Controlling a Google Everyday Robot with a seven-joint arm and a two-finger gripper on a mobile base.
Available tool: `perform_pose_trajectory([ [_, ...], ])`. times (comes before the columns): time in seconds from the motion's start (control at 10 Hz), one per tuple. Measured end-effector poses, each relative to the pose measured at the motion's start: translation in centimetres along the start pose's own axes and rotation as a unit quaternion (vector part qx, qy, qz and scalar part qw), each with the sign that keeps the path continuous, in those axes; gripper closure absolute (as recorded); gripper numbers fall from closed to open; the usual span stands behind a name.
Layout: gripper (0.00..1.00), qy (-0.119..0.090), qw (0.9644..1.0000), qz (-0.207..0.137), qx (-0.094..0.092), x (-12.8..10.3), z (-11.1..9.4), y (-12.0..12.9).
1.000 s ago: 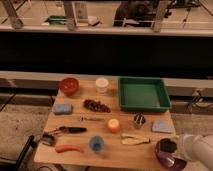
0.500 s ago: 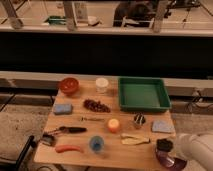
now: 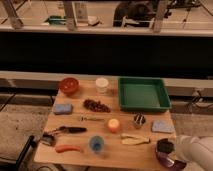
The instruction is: Place eraser in purple bowl
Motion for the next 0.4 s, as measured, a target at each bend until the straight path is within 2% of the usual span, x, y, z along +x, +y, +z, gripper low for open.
perform_pose_trajectory([
  [0.1,0.23,-0.001,1.0000,0.000,0.001,0.3,0.4,0.6],
  [0.4,0.23,-0.001,1.0000,0.000,0.001,1.0,0.1,1.9],
])
